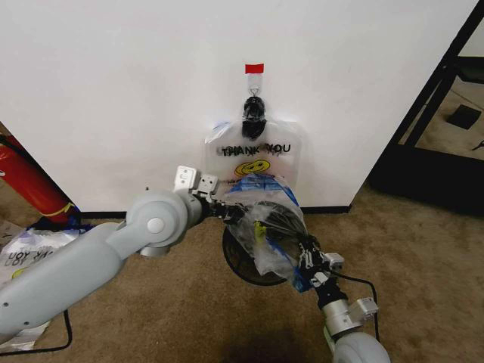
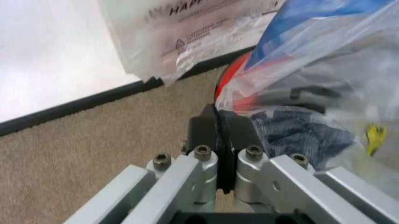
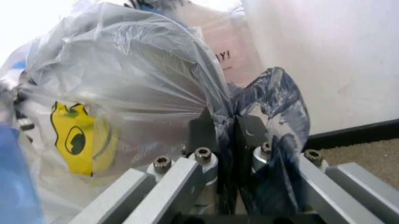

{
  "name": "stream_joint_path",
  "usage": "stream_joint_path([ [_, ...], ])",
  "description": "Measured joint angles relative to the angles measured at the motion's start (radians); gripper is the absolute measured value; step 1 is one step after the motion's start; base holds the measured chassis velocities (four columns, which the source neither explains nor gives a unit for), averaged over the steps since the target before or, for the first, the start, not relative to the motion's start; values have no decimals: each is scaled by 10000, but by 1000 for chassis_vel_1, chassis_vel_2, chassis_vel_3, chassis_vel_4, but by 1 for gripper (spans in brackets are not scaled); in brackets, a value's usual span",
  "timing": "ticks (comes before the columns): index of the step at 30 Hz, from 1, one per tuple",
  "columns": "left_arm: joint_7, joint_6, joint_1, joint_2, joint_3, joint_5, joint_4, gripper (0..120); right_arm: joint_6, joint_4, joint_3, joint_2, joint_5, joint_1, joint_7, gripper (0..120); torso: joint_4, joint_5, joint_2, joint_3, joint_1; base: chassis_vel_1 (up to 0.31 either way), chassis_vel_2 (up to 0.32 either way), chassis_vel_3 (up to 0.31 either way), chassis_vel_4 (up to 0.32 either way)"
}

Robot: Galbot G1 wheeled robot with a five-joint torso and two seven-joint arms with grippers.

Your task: Pick up the garbage bag from the wall and place it over the trash bin.

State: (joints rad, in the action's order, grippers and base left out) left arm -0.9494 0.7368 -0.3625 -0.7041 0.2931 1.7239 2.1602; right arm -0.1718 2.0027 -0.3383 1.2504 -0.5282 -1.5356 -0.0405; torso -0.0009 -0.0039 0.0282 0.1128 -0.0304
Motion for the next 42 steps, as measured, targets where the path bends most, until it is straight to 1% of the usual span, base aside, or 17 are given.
stream_joint_path([
  [5, 623, 0, -939, 269, -909, 23, 391, 4, 145, 159, 83, 18, -112, 49, -99, 1, 3, -1, 0, 0, 0, 0, 0, 0, 0],
  [7, 818, 0, -1291, 258, -1299, 24, 478, 14, 202, 299, 174, 22, -220, 16, -105, 1, 2, -1, 0, 0, 0, 0, 0, 0, 0],
  [9, 838, 0, -1327, 251, -1347, 24, 482, 15, 216, 321, 187, 24, -244, 11, -108, 1, 1, -1, 0, 0, 0, 0, 0, 0, 0],
  [10, 917, 0, -1472, 232, -1560, 9, 498, 22, 258, 369, 222, 33, -311, 0, -129, 1, -2, -2, 0, 0, 0, 0, 0, 0, 0],
  [14, 1308, 0, -2040, 365, -2357, -238, 909, 36, 374, 389, 252, 87, -424, 40, -357, 1, -1, 0, 0, 0, 0, 0, 0, 0, 0],
  [15, 1498, -1, -2282, 457, -2579, -572, 1197, 41, 429, 388, 251, 117, -505, 70, -476, 1, -2, 0, 0, 0, 0, 0, 0, 0, 0],
  [16, 1498, -1, -2282, 457, -2579, -572, 1197, 41, 429, 388, 251, 117, -505, 70, -476, 1, -2, 0, 0, 0, 0, 0, 0, 0, 0],
  [20, 2107, -3, -3417, 623, -3133, -2220, 2618, 55, 603, 341, 210, 236, -781, 227, -876, 1, 2, 2, 0, 0, 0, 0, 0, 0, 0],
  [22, 2269, -5, -4322, 574, -3481, -2966, 3317, 67, 685, 295, 195, 304, -809, 355, -1092, 1, 1, 0, 0, -1, 0, 0, 0, 0, 0],
  [24, 2300, -23, -4620, 568, -3584, -3219, 3413, 70, 717, 280, 196, 334, -807, 410, -1176, 1, 2, 1, 0, -1, 1, 0, 0, 0, 0],
  [27, 2619, -493, -5899, 476, -3885, -4171, 3489, 84, 790, 226, 174, 451, -781, 626, -1443, 1, 4, 0, 0, 0, 0, 0, 0, 0, 0],
  [29, 2857, -801, -6396, 137, -3805, -4502, 3489, 91, 817, 175, 167, 549, -724, 718, -1553, 1, 5, 0, 0, 0, 0, 0, 0, 0, 0],
  [31, 3010, -1014, -6532, -335, -3582, -4490, 3488, 97, 817, 147, 172, 619, -603, 758, -1599, 1, 1, 0, 0, 0, 0, 0, 0, 0, 0],
  [32, 3010, -1014, -6532, -335, -3582, -4490, 3488, 97, 817, 147, 172, 619, -603, 758, -1599, 1, 1, 0, 0, 0, 0, 0, 0, 0, 0],
  [36, 2975, -1307, -6330, -1079, -3168, -3768, 3466, 100, 794, 139, 185, 724, -151, 718, -1612, 1, -3, 1, 0, 0, 0, 0, 0, 0, 0],
  [39, 2818, -1550, -6221, -1305, -3020, -3038, 3403, 100, 763, 144, 129, 782, 24, 621, -1592, 1, 0, 2, 0, 0, 0, 0, 0, 0, 0],
  [42, 2786, -1678, -6174, -1445, -2901, -2754, 3271, 100, 737, 149, 118, 813, 92, 588, -1575, 1, -1, 1, 0, 1, 0, 0, 0, 0, 0],
])
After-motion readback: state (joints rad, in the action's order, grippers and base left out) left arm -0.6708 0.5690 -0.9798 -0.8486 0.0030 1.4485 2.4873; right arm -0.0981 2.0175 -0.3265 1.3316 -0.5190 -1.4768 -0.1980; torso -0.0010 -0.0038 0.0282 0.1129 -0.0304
